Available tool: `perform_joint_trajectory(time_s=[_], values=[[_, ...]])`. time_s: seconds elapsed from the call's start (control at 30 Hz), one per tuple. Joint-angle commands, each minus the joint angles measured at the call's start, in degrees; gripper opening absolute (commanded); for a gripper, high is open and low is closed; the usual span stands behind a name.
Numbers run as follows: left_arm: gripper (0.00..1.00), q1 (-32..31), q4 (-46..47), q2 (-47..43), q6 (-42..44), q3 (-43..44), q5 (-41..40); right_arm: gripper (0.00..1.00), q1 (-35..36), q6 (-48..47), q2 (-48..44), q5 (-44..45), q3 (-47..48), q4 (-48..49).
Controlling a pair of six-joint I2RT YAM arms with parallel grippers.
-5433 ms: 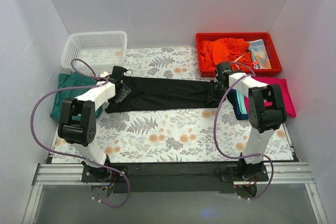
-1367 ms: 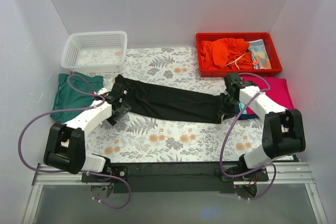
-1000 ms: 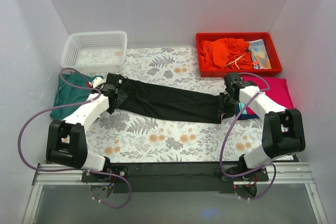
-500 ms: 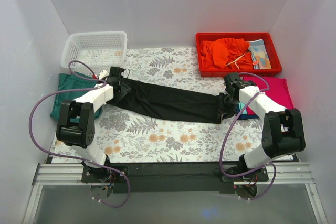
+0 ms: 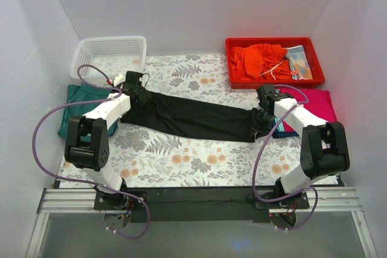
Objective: Fold and stack the t-shirts
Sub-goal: Fold the other side of the tshirt into a rectangle
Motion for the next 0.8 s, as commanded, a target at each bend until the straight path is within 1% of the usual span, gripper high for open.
perform_joint_trajectory(time_s=[0.0, 0.1, 0.47, 0.7, 0.77], values=[[0.64, 0.3, -0.7, 0.3, -0.2, 0.0, -0.5, 0.34, 0.1, 0.0, 0.4, -0.2, 1.0, 0.6], [0.64, 0.3, -0.7, 0.3, -1.0, -1.8, -1.3, 0.33, 0.1, 0.0, 0.4, -0.2, 0.8, 0.6], [0.64, 1.5, -2.4, -2.9, -3.4, -13.7, -4.6, 0.33, 0.1, -0.7, 0.4, -0.3, 0.6, 0.7], [0.64, 2.6, -5.9, -7.8, -5.2, -19.2, -5.7, 0.33, 0.1, -0.7, 0.5, -0.3, 0.6, 0.7], [0.64, 2.6, -6.8, -10.7, -5.2, -20.0, -5.5, 0.33, 0.1, -0.7, 0.7, -0.5, 0.3, 0.7]])
